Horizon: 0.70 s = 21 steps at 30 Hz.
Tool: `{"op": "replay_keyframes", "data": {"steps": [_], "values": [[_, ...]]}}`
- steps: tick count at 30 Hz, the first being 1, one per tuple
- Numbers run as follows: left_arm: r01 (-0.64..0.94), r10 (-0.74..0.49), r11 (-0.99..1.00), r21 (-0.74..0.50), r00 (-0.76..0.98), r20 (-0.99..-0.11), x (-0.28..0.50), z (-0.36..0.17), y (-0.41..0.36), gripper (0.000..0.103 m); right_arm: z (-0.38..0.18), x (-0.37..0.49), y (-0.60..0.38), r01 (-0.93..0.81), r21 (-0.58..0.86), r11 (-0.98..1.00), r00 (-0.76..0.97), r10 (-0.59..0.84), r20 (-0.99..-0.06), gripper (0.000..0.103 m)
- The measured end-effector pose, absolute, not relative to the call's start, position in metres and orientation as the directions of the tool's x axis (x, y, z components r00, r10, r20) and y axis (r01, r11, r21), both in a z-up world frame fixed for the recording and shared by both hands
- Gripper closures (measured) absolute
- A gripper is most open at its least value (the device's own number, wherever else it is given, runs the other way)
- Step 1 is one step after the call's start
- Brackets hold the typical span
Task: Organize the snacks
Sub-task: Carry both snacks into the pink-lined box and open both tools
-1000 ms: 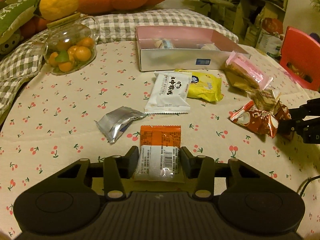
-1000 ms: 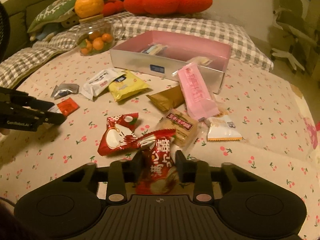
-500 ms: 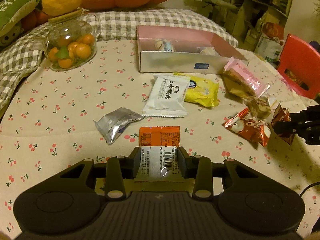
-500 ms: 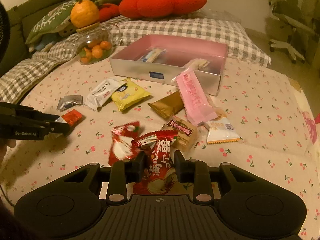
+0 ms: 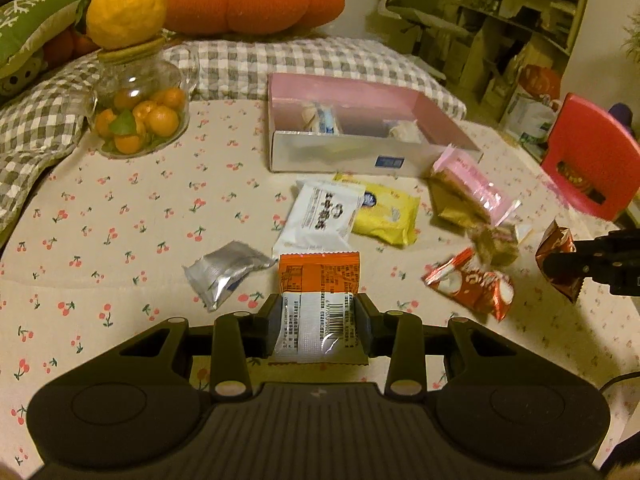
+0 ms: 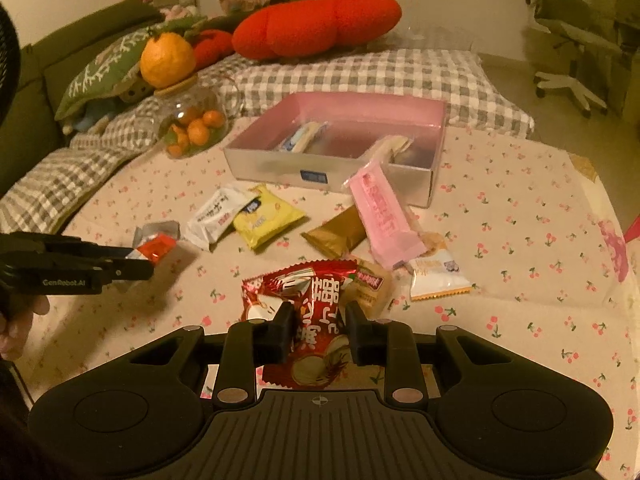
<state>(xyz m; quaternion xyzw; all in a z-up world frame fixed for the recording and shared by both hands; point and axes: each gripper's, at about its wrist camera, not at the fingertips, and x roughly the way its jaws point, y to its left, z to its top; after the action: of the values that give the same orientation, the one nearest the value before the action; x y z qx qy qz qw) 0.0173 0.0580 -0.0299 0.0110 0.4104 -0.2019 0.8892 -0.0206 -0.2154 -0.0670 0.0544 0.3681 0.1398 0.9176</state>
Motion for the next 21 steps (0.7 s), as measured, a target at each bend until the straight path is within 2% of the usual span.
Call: {"op": "replay_keyframes", "data": {"steps": [21], "values": [[0.334,-0.375,0.922,-0.196,0.641,-0.669,0.046,0.004,0.04,0.068,-0.025,0.012,-0.214,-0.19,0.269,0.944,0.746,0.317,-0.586,0.077]]}}
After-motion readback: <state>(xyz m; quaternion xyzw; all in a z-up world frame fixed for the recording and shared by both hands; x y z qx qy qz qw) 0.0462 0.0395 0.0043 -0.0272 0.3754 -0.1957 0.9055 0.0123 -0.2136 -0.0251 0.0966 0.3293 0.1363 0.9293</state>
